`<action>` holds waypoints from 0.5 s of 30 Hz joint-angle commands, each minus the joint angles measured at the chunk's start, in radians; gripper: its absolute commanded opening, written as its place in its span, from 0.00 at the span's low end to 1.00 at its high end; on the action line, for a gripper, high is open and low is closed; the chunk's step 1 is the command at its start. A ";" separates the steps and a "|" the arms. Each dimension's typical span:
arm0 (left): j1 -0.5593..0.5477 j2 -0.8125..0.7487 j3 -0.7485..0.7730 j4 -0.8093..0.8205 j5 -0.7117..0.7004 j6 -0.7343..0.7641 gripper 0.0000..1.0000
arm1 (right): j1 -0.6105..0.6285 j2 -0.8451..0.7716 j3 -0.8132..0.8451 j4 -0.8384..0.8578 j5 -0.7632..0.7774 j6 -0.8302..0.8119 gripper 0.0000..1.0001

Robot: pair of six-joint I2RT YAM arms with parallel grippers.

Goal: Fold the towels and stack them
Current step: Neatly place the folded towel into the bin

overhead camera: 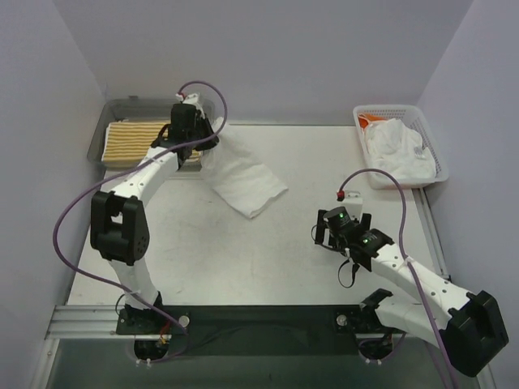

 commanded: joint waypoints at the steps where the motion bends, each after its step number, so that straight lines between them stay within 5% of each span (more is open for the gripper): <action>1: 0.059 0.063 0.153 -0.018 0.038 0.044 0.00 | -0.004 0.020 0.046 0.014 0.007 -0.010 0.96; 8: 0.193 0.227 0.457 -0.082 0.071 0.053 0.00 | -0.007 0.069 0.069 0.011 -0.004 -0.010 0.96; 15: 0.290 0.275 0.552 -0.130 0.113 0.090 0.00 | -0.007 0.101 0.097 0.007 -0.004 -0.021 0.97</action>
